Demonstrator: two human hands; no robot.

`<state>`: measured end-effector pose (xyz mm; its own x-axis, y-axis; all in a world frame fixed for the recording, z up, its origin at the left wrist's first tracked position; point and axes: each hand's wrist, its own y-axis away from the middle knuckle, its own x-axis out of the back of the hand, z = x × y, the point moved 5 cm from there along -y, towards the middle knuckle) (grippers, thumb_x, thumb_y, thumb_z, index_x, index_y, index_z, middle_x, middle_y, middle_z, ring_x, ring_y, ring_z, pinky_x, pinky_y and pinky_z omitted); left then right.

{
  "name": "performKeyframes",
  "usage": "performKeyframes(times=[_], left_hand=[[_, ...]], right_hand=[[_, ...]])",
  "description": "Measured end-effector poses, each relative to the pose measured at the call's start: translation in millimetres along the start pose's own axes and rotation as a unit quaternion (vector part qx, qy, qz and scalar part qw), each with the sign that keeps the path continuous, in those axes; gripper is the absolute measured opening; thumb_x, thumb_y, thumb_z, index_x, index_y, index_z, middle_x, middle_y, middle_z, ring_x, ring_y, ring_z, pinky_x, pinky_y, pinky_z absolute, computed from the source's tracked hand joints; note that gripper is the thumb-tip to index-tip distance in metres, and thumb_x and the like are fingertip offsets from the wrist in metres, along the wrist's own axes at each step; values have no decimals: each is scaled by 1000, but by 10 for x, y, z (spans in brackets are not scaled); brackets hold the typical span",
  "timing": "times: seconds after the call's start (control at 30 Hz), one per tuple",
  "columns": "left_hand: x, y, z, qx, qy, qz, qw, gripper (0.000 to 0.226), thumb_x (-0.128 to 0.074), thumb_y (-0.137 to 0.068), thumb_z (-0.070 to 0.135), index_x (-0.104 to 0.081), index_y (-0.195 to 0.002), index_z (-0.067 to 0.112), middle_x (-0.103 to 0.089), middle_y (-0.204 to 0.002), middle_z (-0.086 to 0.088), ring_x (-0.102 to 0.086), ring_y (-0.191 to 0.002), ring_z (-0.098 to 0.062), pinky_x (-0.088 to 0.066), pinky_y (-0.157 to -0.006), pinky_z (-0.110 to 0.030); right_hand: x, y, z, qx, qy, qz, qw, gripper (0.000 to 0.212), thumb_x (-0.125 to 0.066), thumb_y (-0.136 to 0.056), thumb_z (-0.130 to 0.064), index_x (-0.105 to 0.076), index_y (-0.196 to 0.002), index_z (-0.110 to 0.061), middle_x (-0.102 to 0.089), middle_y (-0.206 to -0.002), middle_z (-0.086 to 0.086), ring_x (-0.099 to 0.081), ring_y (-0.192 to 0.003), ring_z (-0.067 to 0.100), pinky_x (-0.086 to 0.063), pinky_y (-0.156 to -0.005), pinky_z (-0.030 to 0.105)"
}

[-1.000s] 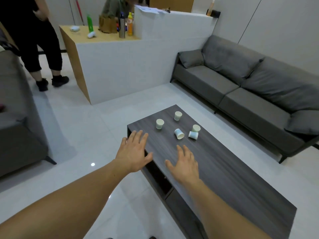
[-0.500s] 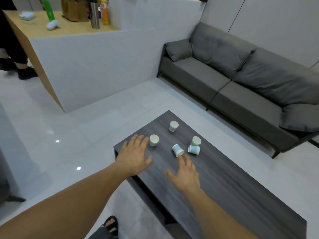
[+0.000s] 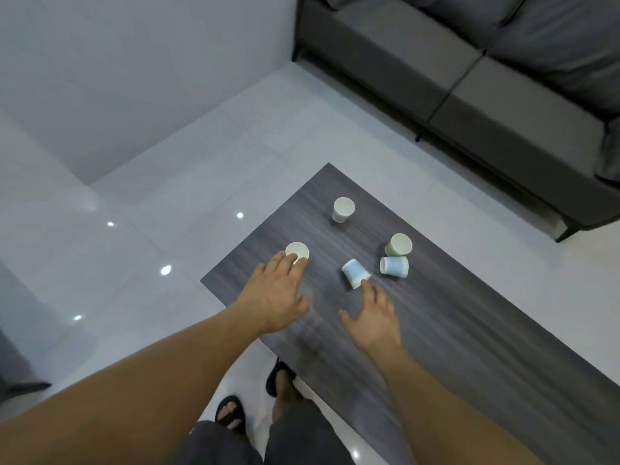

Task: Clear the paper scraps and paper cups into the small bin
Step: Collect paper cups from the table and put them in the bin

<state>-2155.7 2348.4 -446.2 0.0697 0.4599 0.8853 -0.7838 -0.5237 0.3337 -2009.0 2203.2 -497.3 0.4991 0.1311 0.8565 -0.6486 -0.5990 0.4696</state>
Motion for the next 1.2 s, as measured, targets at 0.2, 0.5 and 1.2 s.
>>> performKeyframes(times=[0.2,0.5,1.2], left_hand=[[-354,-1057,-5,-25,-14,-35,999,68,-39,-93,48,-17,-150,17,-20,-157,-3,-9,-146,-20,-18,-117,-39],[-1041,-1877,144,-80,13,-87,993,67,-46,-94,39,-17,-151,18,-22,-156,0,-11,-146,-16,-16,-118,-35],[-1183,-2327,404,-71,84,-137,985,55,-67,-75,33,-42,-122,19,-47,-118,0,-46,-111,-20,-39,-91,-28]], right_hand=[[-344,-1215,304,-31,-29,-15,999,83,-60,-87,-49,-17,-152,-23,-15,-158,8,-20,-142,30,-32,-109,44],[-1074,-2114,702,-19,-46,-80,996,90,-68,-83,-35,-13,-154,-23,-30,-149,13,-34,-130,34,-36,-105,42],[-210,-2216,1207,-105,-401,50,909,29,-67,-81,-50,-65,-99,-28,-68,-101,-12,-63,-95,8,-44,-76,19]])
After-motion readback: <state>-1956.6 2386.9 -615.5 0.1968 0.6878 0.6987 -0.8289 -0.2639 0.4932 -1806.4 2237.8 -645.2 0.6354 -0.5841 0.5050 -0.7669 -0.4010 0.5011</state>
